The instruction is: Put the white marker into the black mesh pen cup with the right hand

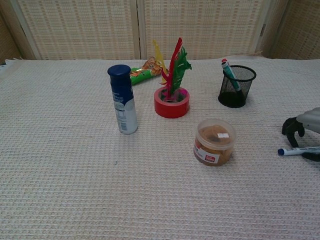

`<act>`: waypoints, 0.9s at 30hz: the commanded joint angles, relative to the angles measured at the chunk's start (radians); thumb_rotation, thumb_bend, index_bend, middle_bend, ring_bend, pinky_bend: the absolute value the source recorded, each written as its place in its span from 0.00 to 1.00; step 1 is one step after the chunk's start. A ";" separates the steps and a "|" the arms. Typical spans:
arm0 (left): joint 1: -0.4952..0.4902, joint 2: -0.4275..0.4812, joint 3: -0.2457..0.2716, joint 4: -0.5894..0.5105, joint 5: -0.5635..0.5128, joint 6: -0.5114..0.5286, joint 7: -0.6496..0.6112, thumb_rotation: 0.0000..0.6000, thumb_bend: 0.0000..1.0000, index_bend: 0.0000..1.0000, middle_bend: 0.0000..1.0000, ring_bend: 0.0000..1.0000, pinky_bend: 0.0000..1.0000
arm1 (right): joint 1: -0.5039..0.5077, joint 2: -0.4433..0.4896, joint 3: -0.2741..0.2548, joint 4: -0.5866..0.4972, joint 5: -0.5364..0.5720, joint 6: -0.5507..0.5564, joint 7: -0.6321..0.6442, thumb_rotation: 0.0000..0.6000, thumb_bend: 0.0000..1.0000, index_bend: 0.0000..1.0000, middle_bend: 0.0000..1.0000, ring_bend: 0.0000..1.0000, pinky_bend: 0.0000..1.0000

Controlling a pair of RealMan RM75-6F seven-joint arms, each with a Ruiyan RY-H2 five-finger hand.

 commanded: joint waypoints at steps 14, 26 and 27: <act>0.001 0.001 0.001 -0.003 0.006 0.005 0.002 1.00 0.42 0.19 0.01 0.00 0.28 | -0.018 0.123 0.079 -0.158 -0.101 0.181 0.205 1.00 0.29 0.56 0.26 0.37 0.30; 0.003 0.001 0.003 -0.008 0.010 0.009 0.013 1.00 0.42 0.19 0.01 0.00 0.28 | 0.062 -0.026 0.264 0.110 -0.217 0.406 1.011 1.00 0.34 0.56 0.27 0.42 0.35; 0.003 0.001 0.003 -0.008 0.009 0.010 0.013 1.00 0.42 0.19 0.01 0.00 0.28 | 0.072 -0.046 0.277 0.135 -0.211 0.412 1.062 1.00 0.35 0.56 0.27 0.42 0.35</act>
